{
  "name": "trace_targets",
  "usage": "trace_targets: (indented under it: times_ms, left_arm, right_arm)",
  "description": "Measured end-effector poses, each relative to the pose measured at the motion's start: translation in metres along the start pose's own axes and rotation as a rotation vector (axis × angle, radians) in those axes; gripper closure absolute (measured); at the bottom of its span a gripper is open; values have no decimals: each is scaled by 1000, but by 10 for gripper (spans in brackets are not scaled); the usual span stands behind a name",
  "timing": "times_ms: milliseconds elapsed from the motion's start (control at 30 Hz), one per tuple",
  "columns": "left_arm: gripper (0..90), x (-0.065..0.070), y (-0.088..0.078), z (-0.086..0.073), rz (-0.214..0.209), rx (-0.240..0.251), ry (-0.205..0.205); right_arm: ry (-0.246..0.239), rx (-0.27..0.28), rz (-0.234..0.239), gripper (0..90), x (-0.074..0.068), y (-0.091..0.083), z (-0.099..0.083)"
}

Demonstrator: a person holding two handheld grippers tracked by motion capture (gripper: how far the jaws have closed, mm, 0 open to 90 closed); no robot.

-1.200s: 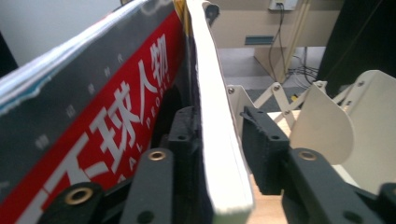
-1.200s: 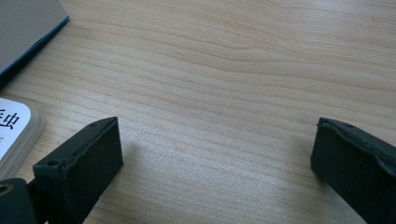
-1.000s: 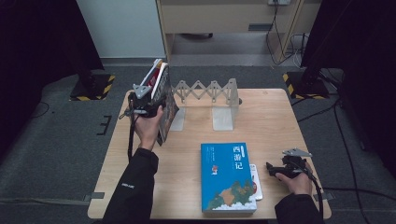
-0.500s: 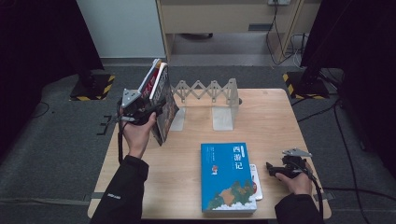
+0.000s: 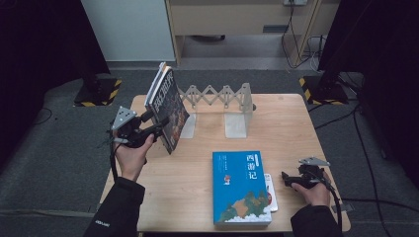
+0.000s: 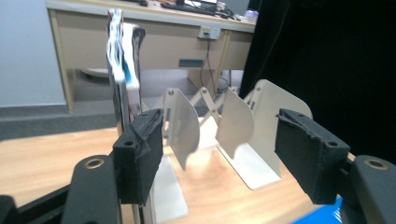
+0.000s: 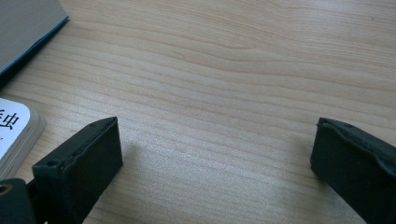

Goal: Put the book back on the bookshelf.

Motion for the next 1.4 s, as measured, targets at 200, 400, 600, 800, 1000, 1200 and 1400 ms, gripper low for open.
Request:
trace_targets:
  times_ms: [200, 400, 600, 800, 1000, 1200, 1400]
  left_arm:
    - [282, 4, -9, -29, -46, -48, -7]
    - [282, 9, -12, -59, -66, -129, 17]
    - [265, 15, -8, -95, -83, -215, 33]
    - [263, 18, -2, -119, -85, -280, 33]
    - [253, 23, 1, -130, -101, -304, 43]
    - [240, 36, 9, -143, -141, -342, 56]
    - [236, 53, 16, -154, -180, -369, 91]
  right_arm:
    - [0, 0, 0, 23, 0, 0, 0]
    - [2, 1, 1, 22, 0, 0, 0]
    - [-2, 2, 2, 11, 0, 1, 0]
    - [-8, -4, 8, 7, 0, 1, 0]
    - [6, -20, -6, 96, 0, -2, 1]
    - [-19, -11, 1, 171, -8, -11, 11]
    - [-35, 63, 72, 198, -32, -20, 27]
Point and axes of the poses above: each handheld gripper's, and its own axes: y roughly forward along the jaws, z roughly out of its top, x roughly to its right, the point moved 9 cm from there along y, roughly forward along the jaws, and after that the axes turned 9 degrees about z, right-handed, at the moved point
